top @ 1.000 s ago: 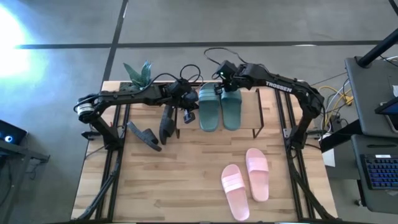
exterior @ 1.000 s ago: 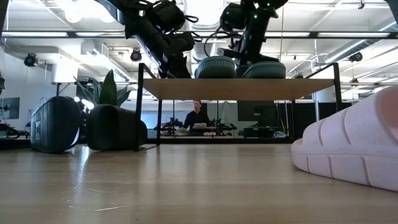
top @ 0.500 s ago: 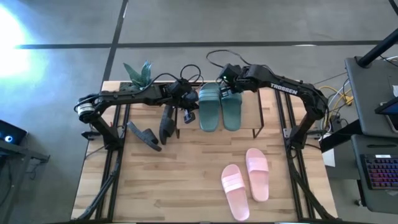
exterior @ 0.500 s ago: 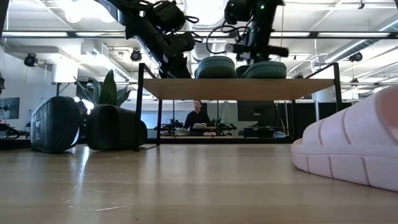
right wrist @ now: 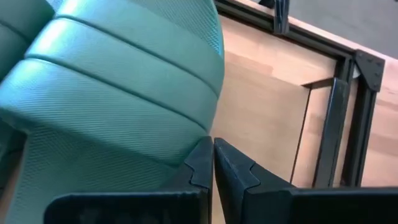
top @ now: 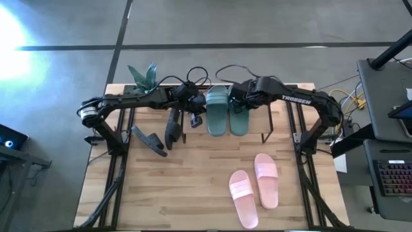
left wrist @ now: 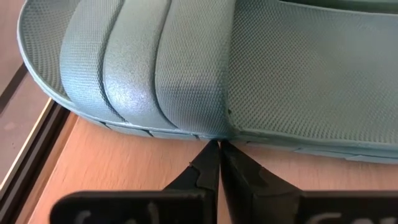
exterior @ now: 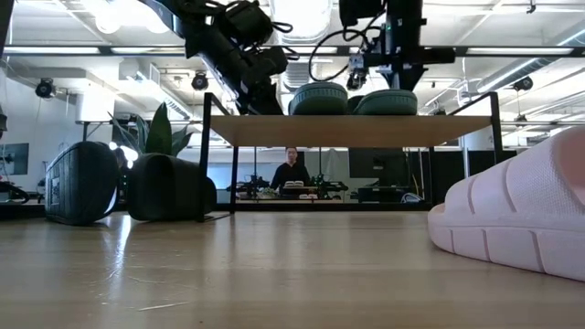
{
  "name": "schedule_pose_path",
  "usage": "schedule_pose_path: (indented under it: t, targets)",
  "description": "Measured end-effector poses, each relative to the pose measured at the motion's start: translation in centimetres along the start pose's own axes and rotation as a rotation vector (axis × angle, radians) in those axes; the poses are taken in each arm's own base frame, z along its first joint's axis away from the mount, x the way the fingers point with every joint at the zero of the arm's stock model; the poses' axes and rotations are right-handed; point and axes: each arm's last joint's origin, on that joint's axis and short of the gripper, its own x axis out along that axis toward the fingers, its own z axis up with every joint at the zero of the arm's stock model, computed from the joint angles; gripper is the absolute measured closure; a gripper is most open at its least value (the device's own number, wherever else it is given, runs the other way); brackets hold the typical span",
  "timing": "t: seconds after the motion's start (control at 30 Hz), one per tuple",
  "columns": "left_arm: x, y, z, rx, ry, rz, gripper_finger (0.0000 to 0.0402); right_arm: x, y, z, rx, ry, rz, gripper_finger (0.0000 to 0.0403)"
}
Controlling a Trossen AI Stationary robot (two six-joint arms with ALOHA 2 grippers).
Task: Pick and place slides into the shelf
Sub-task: Adjust the green slippers on the shelf, then put the right pink slipper under the shelf
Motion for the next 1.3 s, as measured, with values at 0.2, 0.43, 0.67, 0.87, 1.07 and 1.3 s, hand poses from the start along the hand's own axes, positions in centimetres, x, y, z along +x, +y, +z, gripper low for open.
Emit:
schedule_pose_path:
  t: [0.2, 0.43, 0.67, 0.87, 1.07, 1.3]
  targets:
    - [-0.3, 0.0, -0.1, -0.001, 0.011, -0.001, 0.0402, -0.8, 0.1, -1.5, 0.002, 0.03, -0.04, 0.0394]
    - [-2.1, -0.2, 0.0, -0.003, 0.025, -0.003, 0.0402, -3.6, -1.1, -3.6, 0.046, 0.024, -0.007, 0.0394]
    - [-5.0, -1.1, -1.2, -0.017, 0.155, -0.088, 0.0402, -6.6, -1.6, -6.5, 0.003, 0.044, 0.132, 0.0394]
    - [-8.1, -2.8, -2.4, 0.0, 0.147, -0.284, 0.0402, -8.2, 0.2, -11.4, -0.097, 0.192, 0.247, 0.0394]
    - [-9.9, -3.5, -3.5, 0.021, 0.108, -0.293, 0.0402, -7.8, 3.1, -17.0, -0.072, 0.332, 0.228, 0.0367]
    - [-11.3, -4.0, -5.8, 0.026, 0.106, -0.297, 0.0402, -10.0, 5.5, -25.6, -0.159, 0.182, 0.331, 0.0298]
